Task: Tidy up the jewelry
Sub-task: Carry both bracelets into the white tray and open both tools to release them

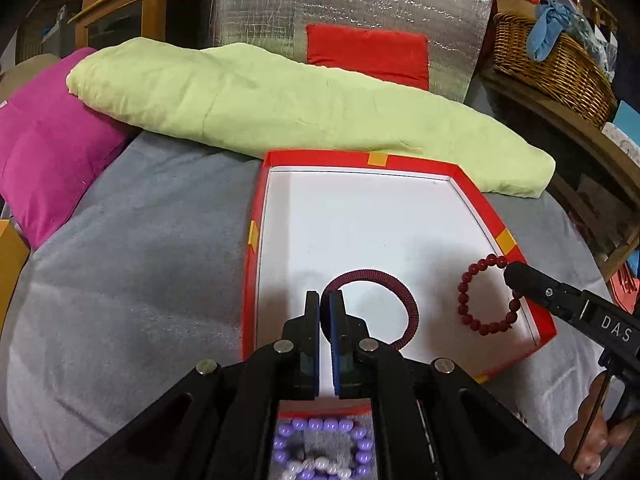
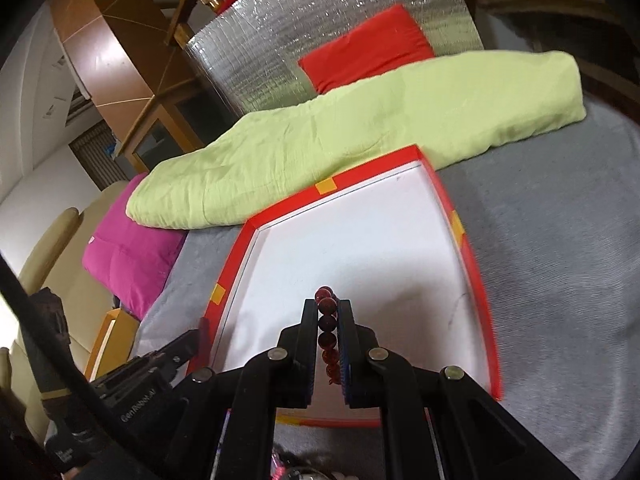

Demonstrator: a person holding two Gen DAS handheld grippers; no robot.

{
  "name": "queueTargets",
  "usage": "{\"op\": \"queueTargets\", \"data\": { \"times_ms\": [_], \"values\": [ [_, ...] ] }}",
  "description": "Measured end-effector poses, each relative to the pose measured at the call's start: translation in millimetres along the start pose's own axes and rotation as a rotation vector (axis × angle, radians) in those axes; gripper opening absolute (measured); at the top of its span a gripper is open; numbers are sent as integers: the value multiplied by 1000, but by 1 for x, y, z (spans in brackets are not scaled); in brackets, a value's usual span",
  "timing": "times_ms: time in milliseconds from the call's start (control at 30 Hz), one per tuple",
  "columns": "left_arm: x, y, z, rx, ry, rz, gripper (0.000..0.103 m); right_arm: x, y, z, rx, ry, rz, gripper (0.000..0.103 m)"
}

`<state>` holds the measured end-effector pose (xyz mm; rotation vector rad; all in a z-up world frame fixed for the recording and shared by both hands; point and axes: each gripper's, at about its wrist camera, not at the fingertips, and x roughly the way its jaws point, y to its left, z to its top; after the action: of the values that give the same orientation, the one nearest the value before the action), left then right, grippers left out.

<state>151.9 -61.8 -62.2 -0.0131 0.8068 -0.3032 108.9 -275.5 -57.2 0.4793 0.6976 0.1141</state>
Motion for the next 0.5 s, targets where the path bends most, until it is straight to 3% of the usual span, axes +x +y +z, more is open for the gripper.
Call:
{"op": "queueTargets", "data": {
  "times_ms": [267, 333, 433, 500],
  "values": [
    [10, -3, 1, -4, 27, 20, 6, 14, -6, 3, 36, 27, -13, 14],
    [10, -3, 1, -4, 29, 22, 10, 10, -9, 4, 43, 18, -19, 21],
    [4, -2, 2, -4, 8, 39, 40, 1, -11, 7, 49, 1, -30, 32],
    [-2, 0, 2, 3, -14, 56, 44, -5, -12, 9, 45, -14, -31, 37]
  ]
}}
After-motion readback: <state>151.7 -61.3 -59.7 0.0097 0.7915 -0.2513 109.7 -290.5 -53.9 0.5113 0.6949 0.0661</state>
